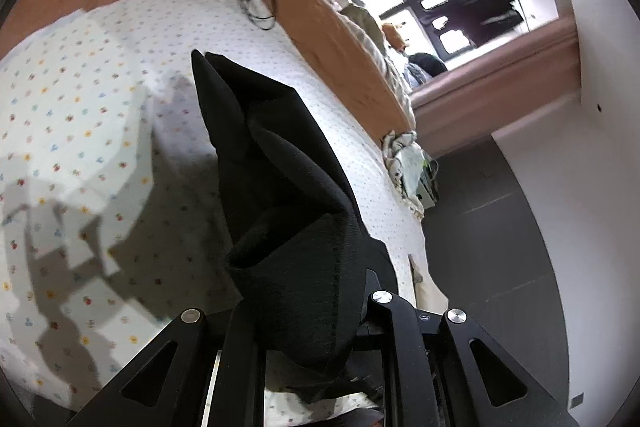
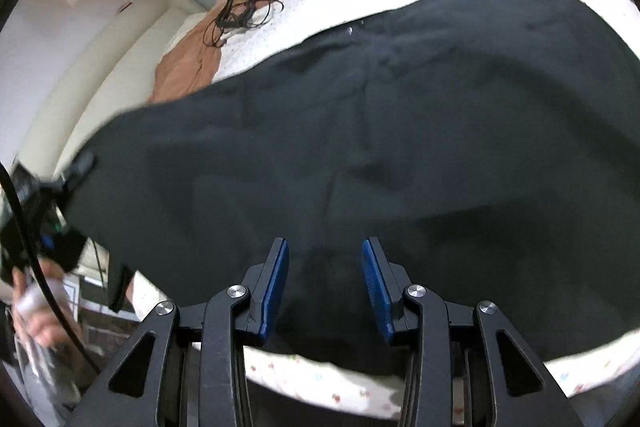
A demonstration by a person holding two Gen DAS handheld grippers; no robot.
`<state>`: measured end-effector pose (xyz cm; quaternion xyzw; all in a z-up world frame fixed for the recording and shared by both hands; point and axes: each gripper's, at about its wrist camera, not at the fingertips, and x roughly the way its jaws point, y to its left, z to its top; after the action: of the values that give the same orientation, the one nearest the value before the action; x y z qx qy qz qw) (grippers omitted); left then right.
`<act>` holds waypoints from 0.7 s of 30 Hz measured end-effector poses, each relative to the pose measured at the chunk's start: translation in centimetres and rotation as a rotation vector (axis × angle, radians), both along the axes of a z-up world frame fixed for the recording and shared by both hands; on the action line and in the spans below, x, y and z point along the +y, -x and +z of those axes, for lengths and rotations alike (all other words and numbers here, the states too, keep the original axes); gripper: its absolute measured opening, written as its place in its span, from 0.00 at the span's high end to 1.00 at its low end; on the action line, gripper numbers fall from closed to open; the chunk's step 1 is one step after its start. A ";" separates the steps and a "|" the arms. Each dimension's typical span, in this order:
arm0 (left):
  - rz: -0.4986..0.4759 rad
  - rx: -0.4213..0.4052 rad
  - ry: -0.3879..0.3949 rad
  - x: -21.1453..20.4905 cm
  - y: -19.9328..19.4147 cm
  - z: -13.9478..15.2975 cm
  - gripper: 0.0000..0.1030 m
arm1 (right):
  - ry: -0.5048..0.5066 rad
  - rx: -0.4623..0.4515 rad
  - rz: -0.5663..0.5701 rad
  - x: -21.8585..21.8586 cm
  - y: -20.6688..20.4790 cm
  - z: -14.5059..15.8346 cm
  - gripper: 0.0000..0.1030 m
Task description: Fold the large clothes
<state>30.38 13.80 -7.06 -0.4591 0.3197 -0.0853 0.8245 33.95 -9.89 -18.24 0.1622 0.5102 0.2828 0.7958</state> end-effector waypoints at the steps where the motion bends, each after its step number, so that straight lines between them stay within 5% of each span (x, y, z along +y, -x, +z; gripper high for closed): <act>1: -0.010 -0.006 -0.004 -0.5 -0.2 0.4 0.85 | -0.001 0.001 -0.004 -0.1 0.4 -0.2 0.62; 11: -0.117 -0.050 -0.086 -6.5 -2.6 4.1 0.85 | -0.089 -0.027 -0.054 -2.1 3.8 -4.0 0.62; 21: -0.228 -0.068 -0.142 -13.6 -6.4 5.7 0.85 | -0.168 -0.024 -0.003 -2.9 3.5 -4.3 0.62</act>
<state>36.75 0.22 -1.33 -0.3573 0.3467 -0.1713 0.8502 30.45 -12.82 -22.59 0.2257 0.4751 0.3255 0.7857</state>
